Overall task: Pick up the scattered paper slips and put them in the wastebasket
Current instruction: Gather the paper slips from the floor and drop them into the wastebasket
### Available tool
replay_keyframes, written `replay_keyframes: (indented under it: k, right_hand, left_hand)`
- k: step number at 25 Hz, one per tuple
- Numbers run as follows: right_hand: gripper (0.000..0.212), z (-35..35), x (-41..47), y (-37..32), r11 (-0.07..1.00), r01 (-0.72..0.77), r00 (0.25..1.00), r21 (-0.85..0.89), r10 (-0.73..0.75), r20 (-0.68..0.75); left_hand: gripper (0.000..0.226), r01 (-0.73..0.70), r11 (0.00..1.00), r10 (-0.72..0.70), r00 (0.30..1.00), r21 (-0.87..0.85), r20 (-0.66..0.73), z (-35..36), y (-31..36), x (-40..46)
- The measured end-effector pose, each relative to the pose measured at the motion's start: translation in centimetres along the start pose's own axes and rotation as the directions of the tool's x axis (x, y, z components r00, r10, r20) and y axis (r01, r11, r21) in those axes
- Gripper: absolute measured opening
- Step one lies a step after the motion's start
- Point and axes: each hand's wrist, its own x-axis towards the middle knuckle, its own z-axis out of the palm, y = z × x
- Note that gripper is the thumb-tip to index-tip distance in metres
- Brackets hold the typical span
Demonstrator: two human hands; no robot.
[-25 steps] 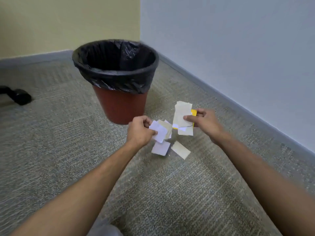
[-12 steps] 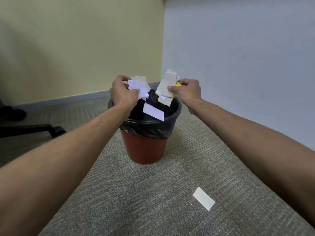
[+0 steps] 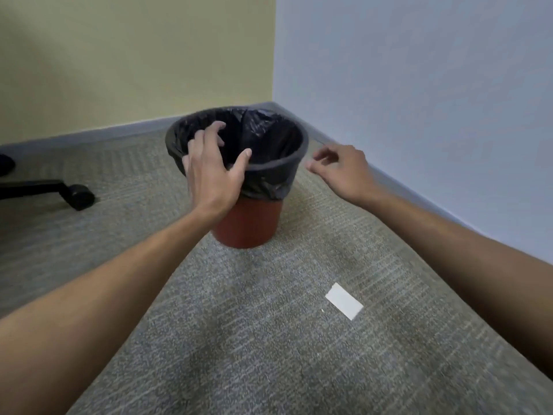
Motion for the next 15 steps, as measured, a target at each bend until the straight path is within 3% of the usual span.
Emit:
replay_keyframes:
  k: [3,5,7,11,15]
  right_hand:
    - [0.01,-0.4,-5.5,5.2,0.985,0.014,0.985,-0.174,0.016,0.171]
    - [0.015,0.6,-9.1,9.2,0.958,-0.009,0.96,-0.288,0.088,0.264]
    - [0.033,2.3,-12.4,12.8,0.908,-0.042,0.936,-0.416,0.182,0.302]
    - [0.061,5.0,-16.5,17.2,0.786,-0.1,0.883,-0.61,0.352,0.309]
    - [0.066,6.6,-18.4,18.6,0.762,-0.132,0.888,-0.634,0.375,0.266]
  left_hand:
    - [0.033,-0.134,0.989,0.139,0.988,-0.066,0.069,0.0,0.1,-6.2]
    - [0.019,-0.074,0.994,0.09,0.969,-0.077,0.232,0.6,-0.4,-10.4]
    - [0.014,-0.007,0.999,0.022,0.915,-0.04,0.403,1.3,-1.2,-13.9]
    - [0.034,0.023,0.993,-0.094,0.731,0.113,0.675,2.4,-3.0,-18.8]
    - [0.065,-0.077,0.939,-0.245,0.53,0.334,0.812,3.2,-4.4,-21.9]
